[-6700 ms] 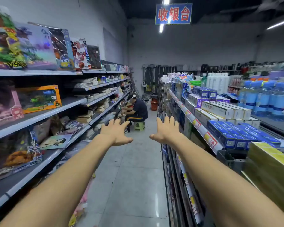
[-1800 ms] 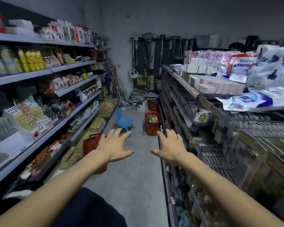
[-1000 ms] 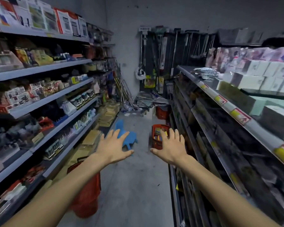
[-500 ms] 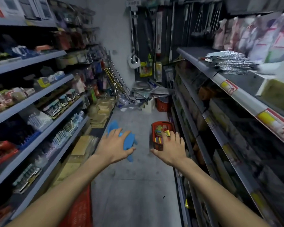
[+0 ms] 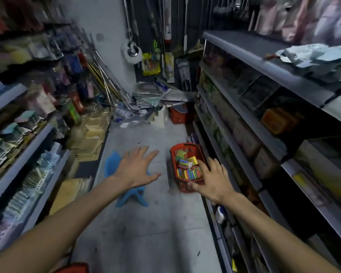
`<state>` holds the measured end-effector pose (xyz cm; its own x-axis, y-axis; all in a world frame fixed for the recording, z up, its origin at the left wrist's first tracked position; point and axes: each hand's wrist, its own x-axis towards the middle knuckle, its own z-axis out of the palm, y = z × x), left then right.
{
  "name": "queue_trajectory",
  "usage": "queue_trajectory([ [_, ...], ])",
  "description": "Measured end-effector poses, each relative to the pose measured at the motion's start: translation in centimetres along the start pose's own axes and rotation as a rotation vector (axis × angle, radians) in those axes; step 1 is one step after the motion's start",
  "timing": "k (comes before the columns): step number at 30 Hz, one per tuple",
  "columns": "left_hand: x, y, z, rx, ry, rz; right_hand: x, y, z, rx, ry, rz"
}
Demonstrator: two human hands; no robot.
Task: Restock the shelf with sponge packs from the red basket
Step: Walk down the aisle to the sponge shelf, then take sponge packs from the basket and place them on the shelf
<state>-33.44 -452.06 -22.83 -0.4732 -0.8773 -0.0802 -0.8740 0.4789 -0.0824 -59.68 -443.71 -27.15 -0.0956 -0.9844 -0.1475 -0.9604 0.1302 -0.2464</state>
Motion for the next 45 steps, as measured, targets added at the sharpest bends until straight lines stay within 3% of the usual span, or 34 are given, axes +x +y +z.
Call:
queue_trajectory([
  [19,44.3,-8.4,4.9,0.112,-0.021,0.573,35.4,6.1,1.8,0.048,-0.074,0.111],
  [25,56.6,-9.4,6.2,0.175,-0.069,0.748,42.6,8.0,2.7,0.111,-0.119,0.221],
  [36,81.4,-7.7,11.1,0.278,-0.147,1.291,57.7,9.4,7.9,0.201,-0.113,0.576],
  [45,89.7,-5.4,14.5,0.360,-0.185,1.539,61.7,8.6,10.4,0.320,-0.098,0.814],
])
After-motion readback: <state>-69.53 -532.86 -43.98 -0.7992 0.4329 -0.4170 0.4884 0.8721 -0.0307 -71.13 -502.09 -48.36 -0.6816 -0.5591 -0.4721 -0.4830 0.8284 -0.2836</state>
